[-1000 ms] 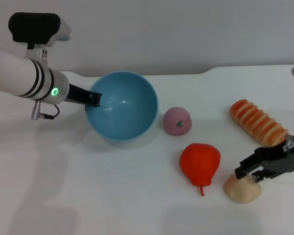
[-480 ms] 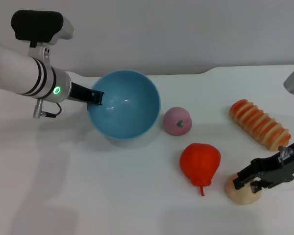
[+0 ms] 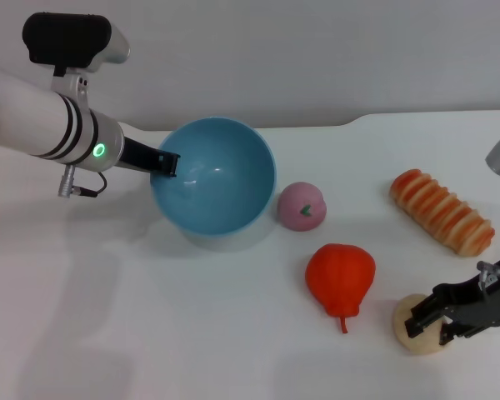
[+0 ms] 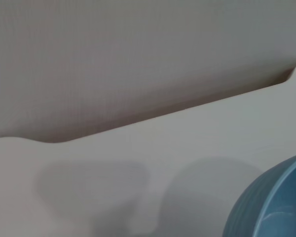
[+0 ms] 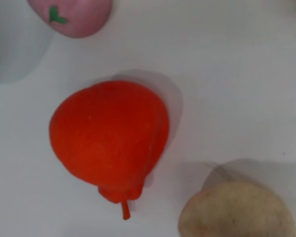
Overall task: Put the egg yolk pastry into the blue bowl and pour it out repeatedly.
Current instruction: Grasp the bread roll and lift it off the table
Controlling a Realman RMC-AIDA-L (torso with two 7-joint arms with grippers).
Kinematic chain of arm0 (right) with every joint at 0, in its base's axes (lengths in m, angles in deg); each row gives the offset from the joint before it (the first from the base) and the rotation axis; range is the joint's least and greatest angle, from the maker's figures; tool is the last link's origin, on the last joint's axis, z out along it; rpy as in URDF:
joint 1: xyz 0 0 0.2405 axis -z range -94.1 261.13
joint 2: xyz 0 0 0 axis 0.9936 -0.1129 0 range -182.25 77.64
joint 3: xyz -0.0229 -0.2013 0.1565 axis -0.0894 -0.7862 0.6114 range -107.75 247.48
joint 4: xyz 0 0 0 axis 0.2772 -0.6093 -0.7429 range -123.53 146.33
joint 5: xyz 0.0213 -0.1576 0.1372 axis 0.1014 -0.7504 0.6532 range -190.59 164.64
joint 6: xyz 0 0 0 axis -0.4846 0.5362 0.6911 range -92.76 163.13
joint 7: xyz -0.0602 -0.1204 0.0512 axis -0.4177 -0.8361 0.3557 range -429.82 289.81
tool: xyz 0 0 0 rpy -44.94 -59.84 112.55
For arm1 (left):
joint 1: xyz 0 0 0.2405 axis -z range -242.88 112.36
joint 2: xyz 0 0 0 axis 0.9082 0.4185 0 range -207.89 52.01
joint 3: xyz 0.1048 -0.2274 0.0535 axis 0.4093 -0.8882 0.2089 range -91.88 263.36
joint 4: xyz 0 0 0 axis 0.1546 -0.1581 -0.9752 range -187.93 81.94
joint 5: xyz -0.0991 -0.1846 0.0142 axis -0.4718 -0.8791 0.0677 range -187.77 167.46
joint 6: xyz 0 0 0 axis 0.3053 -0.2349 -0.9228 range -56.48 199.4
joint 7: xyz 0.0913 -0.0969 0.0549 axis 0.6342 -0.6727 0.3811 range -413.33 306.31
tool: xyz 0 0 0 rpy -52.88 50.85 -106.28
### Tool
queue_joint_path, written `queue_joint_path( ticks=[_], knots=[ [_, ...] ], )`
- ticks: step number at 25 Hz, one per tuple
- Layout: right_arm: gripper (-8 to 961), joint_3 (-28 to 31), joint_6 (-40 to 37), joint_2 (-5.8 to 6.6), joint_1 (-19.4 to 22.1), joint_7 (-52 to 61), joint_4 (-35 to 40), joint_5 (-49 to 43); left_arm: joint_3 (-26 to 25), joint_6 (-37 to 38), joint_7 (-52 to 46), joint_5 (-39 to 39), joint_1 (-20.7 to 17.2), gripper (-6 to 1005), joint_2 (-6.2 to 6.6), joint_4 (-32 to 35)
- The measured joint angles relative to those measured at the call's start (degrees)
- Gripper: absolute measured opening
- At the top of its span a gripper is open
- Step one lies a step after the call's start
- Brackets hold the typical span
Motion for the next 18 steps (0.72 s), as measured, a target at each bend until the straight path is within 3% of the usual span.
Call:
queue_joint_path(
  ticks=[11, 18],
  knots=[
    [416, -0.2, 0.5, 0.49, 0.3, 2.1, 0.6, -1.5, 0.0, 0.3, 0.0, 0.3, 0.0, -1, 0.02, 0.0],
    [414, -0.7, 1.5, -0.41, 0.1, 1.3, 3.4, -4.3, 0.0, 0.4, 0.0, 0.3, -0.3, -2, 0.02, 0.0]
  ],
)
